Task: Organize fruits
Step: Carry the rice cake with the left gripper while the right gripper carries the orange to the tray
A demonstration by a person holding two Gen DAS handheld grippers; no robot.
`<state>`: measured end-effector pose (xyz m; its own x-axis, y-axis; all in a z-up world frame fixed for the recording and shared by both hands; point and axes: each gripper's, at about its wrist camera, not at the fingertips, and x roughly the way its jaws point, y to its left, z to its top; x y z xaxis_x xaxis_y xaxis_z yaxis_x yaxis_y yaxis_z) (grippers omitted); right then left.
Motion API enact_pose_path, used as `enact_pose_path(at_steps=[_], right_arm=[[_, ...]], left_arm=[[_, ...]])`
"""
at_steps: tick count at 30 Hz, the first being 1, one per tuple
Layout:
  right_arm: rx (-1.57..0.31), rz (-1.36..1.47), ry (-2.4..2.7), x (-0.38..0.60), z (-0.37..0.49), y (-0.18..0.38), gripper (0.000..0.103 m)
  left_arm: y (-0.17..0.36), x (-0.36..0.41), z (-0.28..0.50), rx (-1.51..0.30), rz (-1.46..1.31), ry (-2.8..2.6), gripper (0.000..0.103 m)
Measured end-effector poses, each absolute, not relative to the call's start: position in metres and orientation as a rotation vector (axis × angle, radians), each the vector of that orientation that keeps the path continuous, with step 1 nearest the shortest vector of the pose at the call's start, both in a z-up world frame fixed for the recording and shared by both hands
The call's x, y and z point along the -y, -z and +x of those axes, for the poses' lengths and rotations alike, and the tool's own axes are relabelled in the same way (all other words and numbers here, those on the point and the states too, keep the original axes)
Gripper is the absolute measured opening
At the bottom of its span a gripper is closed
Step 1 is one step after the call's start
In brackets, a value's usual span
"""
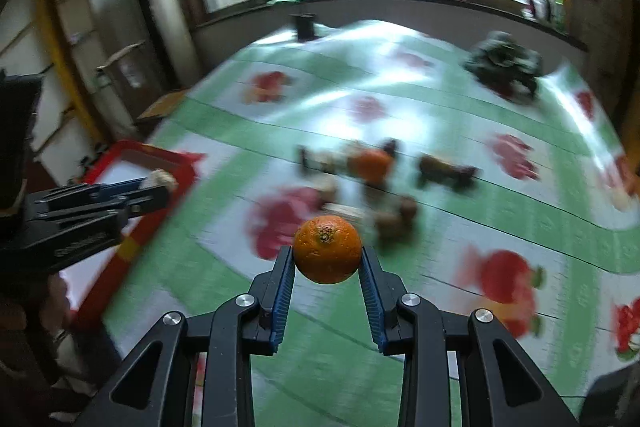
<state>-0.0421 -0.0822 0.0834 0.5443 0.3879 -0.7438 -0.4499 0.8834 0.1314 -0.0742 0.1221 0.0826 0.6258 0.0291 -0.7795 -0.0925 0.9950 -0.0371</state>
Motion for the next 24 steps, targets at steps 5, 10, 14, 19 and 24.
enact_pose_path(at_steps=[5,10,14,19,24], right_arm=[[-0.859,-0.098,-0.603,0.032,-0.049,-0.089,0.032],[-0.864,-0.117,-0.693,-0.018,-0.053,-0.091,0.032],[-0.869,-0.142,-0.74,-0.051,-0.053,-0.09,0.032],[-0.877,-0.186,-0.782,-0.088,-0.049,-0.084,0.032],[-0.901,-0.199,-0.81,-0.116,-0.036,-0.075,0.032]], left_arm=[[-0.084,-0.156,-0.086,-0.893,-0.07,-0.147,0.026],[-0.079,-0.191,-0.092,-0.908,-0.083,-0.228,0.026],[-0.07,-0.217,-0.091,-0.927,-0.106,-0.276,0.026],[-0.056,-0.245,-0.085,-0.956,-0.146,-0.323,0.026],[-0.045,-0.264,-0.078,-0.974,-0.173,-0.353,0.026]])
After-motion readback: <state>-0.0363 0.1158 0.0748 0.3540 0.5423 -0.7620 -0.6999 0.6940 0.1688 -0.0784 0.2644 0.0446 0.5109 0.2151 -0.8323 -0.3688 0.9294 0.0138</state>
